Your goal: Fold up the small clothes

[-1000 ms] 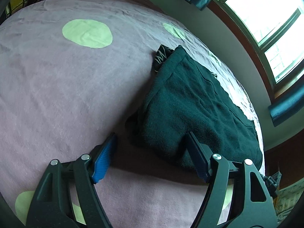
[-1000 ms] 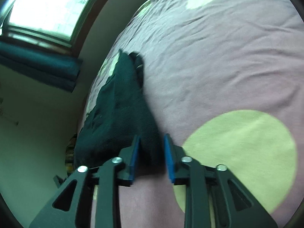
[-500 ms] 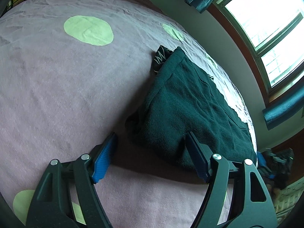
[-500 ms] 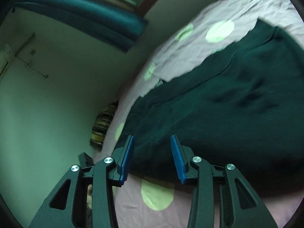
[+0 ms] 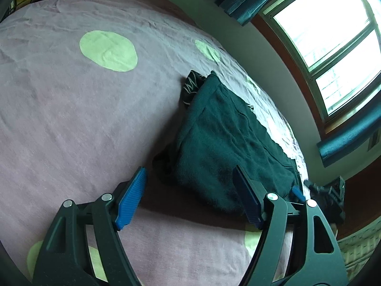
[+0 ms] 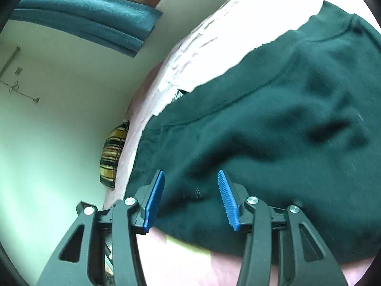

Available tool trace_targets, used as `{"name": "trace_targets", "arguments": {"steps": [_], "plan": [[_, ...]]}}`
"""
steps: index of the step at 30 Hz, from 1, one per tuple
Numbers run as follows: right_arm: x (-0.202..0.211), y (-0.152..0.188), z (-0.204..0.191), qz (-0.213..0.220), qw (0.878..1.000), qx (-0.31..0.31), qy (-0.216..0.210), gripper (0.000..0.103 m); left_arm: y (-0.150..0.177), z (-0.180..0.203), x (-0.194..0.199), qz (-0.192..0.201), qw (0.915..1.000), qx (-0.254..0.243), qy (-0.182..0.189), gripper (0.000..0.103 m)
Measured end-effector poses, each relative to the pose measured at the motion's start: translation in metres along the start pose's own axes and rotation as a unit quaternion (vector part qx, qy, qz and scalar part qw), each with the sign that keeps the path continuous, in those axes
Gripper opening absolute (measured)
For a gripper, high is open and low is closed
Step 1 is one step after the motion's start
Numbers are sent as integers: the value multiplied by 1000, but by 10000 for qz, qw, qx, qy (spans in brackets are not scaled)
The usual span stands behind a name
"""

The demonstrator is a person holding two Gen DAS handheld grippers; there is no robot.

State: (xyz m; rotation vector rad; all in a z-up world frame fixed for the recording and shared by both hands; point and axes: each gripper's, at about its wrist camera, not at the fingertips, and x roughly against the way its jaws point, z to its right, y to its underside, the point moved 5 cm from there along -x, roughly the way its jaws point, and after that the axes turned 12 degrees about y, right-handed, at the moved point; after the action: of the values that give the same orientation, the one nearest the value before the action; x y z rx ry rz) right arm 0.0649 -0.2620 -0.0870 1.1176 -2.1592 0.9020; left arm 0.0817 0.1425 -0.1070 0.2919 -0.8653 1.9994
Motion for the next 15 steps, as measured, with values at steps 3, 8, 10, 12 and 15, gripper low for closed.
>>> {"name": "trace_targets", "arguments": {"steps": [3, 8, 10, 12, 15], "plan": [[-15, -10, 0, -33, 9999, -35, 156, 48, 1, -6, -2, -60, 9999, 129, 10, 74], [-48, -9, 7, -155, 9958, 381, 814, 38, 0, -12, -12, -193, 9996, 210, 20, 74], [-38, -10, 1, -247, 9959, 387, 781, 39, -2, -7, -12, -207, 9997, 104, 40, 74], [-23, -14, -10, -313, 9964, 482, 616, 40, -3, -5, -12, -219, 9997, 38, 63, 74], [-6, -34, -36, -81, 9941, 983, 462, 51, -3, -5, -15, -302, 9994, 69, 130, 75]]}}
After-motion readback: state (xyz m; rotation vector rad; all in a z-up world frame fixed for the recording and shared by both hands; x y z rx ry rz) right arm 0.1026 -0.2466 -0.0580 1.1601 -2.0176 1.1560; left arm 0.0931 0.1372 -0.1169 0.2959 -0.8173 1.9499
